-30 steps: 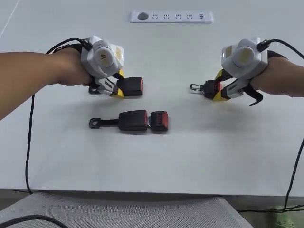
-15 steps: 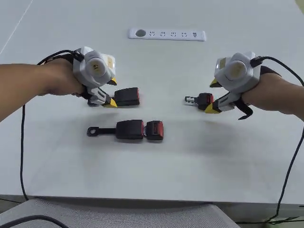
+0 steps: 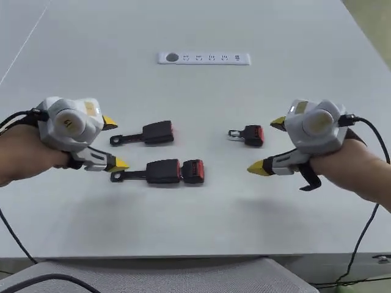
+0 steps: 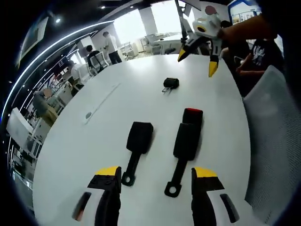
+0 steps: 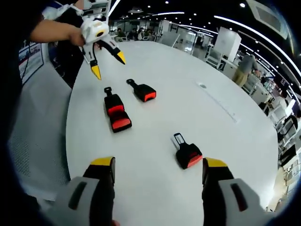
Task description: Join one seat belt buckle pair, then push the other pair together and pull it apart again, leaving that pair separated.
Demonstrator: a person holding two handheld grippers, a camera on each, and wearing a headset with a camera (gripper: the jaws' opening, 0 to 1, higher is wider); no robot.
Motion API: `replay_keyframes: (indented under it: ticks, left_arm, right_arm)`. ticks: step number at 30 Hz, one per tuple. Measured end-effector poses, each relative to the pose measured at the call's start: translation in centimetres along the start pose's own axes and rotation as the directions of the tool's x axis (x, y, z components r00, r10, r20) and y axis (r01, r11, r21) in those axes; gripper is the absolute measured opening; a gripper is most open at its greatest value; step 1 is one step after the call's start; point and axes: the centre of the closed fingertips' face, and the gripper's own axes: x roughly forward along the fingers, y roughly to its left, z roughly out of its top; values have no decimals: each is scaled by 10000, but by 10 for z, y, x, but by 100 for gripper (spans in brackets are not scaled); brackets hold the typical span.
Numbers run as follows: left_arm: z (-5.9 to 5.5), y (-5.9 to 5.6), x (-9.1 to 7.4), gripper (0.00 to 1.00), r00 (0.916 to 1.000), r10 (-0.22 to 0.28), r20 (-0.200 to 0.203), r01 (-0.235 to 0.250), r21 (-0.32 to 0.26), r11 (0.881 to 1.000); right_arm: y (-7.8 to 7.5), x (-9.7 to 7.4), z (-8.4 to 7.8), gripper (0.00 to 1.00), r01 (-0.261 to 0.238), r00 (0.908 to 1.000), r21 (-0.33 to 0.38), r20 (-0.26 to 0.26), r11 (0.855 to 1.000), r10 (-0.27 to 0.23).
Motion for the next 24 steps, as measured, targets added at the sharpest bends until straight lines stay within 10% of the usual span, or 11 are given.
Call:
replay_keyframes:
  ticks: [19,24]
  left_arm:
    - [-57,-23,-52,89,9944,1057,-46,-1036,-2446,9641]
    - [-51,-26,-56,100,9905,1349,252,-1235,-2663,9560]
  right_arm:
    - [28,-20,0,95,332,9985,272,425,9991,-343]
    - [31,-16,-7,100,398,9987,339,291,9986,-408]
